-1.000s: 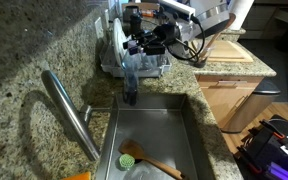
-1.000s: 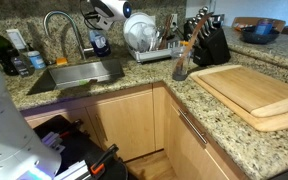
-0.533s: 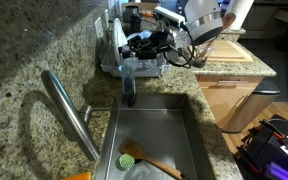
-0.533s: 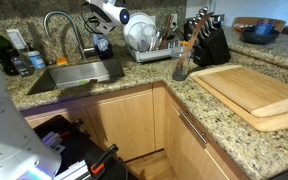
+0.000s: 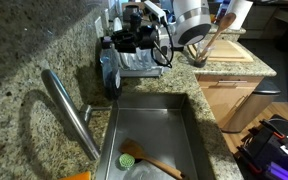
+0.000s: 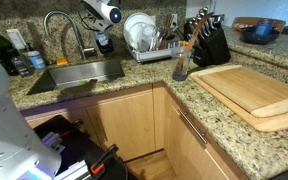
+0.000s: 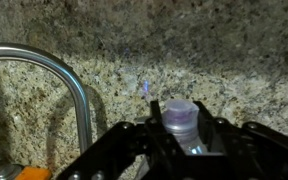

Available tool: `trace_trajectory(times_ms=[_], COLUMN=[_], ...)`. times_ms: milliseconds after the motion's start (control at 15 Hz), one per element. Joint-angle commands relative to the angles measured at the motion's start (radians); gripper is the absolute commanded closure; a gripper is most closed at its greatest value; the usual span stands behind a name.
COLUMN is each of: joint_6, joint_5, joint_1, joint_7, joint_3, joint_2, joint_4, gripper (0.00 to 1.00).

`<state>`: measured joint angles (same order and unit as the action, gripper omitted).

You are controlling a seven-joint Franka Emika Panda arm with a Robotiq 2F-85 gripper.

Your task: Move the bottle forward

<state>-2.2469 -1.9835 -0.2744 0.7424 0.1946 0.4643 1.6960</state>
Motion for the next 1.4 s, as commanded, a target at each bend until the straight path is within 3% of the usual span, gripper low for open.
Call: trace_trajectory(times_ms=[0, 867, 1000, 1067, 1200, 1267, 1333], joint_6=[-0.002, 0.005, 0.000, -0.001, -0.001, 0.006, 0.002], joint_5=[0.003, -0.058, -0.031, -0.028, -0.026, -0.020, -0.030], joint_1=[0.010, -0.021, -0.017, -0.018, -0.018, -0.016, -0.019], joint_7=[-0.003, -0.053, -0.031, -0.032, -0.031, -0.036, -0.047], joint_3=[0.012, 0.055, 0.052, 0.052, 0.052, 0.051, 0.053], joint_2=[0.002, 0.152, 0.137, 0.141, 0.151, 0.151, 0.160], joint_4=[0.000, -0.178, -0.131, -0.135, -0.130, -0.126, -0.139], gripper=[0.89, 0.89, 0.89, 0.64, 0.64, 0.89, 0.89])
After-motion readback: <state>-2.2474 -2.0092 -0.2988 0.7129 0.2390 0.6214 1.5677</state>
